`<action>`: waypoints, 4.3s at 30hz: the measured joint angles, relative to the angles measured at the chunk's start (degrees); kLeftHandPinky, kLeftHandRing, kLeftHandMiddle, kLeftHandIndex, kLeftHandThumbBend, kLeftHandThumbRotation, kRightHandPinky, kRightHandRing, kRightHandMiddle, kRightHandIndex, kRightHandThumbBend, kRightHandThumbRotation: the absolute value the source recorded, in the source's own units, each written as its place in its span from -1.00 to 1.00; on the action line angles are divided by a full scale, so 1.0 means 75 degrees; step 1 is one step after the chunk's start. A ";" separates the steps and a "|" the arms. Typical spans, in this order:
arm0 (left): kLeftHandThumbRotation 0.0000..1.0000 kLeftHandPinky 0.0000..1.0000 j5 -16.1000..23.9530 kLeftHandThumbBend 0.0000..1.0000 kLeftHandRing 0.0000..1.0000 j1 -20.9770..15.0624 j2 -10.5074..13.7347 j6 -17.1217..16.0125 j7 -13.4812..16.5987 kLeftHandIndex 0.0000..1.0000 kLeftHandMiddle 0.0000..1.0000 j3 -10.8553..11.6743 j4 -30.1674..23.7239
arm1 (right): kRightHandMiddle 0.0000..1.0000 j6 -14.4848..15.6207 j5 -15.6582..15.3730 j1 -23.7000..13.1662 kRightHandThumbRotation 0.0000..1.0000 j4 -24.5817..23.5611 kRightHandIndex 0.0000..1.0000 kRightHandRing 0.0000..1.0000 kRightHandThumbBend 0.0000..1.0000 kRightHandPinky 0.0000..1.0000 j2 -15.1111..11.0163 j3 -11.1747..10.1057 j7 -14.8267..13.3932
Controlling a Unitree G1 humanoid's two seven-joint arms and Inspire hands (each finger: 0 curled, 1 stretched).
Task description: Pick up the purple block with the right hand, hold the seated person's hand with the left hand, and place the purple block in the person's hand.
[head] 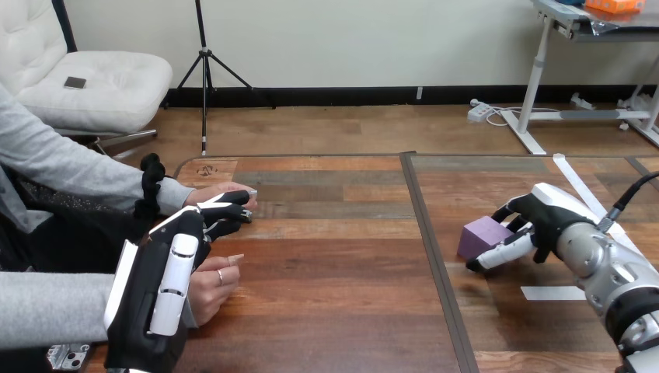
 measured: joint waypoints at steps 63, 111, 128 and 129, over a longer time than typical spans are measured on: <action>1.00 0.46 -0.0001 -0.08 0.65 -0.0001 0.0042 0.0030 0.0006 0.15 0.54 0.0050 -0.0002 | -0.05 -0.1013 0.0009 0.0413 -1.00 0.0000 -0.09 -0.14 0.54 -0.27 0.0347 -0.0031 -0.1061; 1.00 0.42 0.0042 -0.07 0.62 -0.0001 0.0047 0.0024 -0.0014 0.15 0.53 0.0159 -0.0003 | -0.07 -0.1535 0.0009 0.0422 -1.00 -0.0002 -0.09 -0.15 0.59 -0.26 0.0308 -0.0054 -0.1147; 0.75 0.35 0.0997 0.20 0.58 -0.0009 0.0819 0.0045 -0.0042 0.27 0.56 0.0352 -0.0012 | -0.06 -0.1994 0.0178 0.0463 -1.00 -0.0159 -0.08 -0.13 0.53 -0.23 0.0175 -0.0124 -0.1108; 0.73 0.35 0.1037 0.20 0.58 -0.0009 0.0862 0.0045 -0.0028 0.27 0.55 0.0378 -0.0015 | -0.07 -0.2067 0.0187 0.0471 -1.00 -0.0176 -0.08 -0.14 0.53 -0.23 0.0147 -0.0124 -0.1099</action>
